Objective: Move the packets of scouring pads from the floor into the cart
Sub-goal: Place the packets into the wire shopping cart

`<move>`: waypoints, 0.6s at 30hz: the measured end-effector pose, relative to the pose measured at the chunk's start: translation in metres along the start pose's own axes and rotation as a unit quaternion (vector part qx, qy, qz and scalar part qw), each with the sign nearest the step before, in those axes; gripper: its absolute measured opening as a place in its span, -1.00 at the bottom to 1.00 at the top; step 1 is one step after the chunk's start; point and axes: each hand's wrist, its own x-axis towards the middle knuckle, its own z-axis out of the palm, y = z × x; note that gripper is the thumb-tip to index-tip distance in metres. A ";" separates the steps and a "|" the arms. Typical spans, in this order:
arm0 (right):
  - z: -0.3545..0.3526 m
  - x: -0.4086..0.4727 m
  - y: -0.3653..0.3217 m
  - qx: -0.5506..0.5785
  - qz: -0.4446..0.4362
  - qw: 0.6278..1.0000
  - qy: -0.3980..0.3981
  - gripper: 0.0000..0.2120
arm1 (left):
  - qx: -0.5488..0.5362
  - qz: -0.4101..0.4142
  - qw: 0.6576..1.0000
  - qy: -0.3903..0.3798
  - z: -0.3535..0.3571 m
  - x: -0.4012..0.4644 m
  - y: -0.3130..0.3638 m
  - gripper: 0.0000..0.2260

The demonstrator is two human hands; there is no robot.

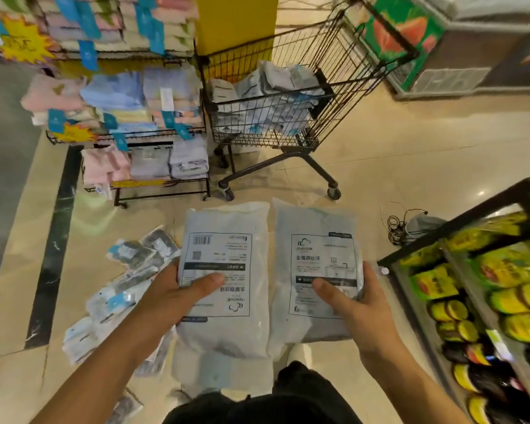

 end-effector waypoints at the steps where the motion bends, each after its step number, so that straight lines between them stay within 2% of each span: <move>1: -0.016 0.012 -0.004 0.002 0.004 1.000 -0.002 -0.49 | -0.001 -0.001 1.000 0.006 0.020 0.009 0.004 -0.56; 4: -0.063 0.050 -0.020 0.014 0.023 1.000 -0.007 -0.51 | -0.003 -0.001 1.000 0.020 0.076 0.036 0.018 -0.64; 9: -0.121 0.104 -0.050 -0.006 0.050 0.999 -0.021 -0.56 | -0.040 -0.016 0.998 0.035 0.146 0.072 0.048 -0.63; 12: -0.137 0.134 -0.064 -0.004 0.059 0.998 -0.031 -0.62 | -0.046 -0.029 0.998 0.042 0.169 0.093 0.066 -0.64; 18: -0.143 0.202 -0.084 0.019 0.092 0.995 -0.034 -0.61 | -0.058 -0.050 0.996 0.038 0.187 0.155 0.095 -0.61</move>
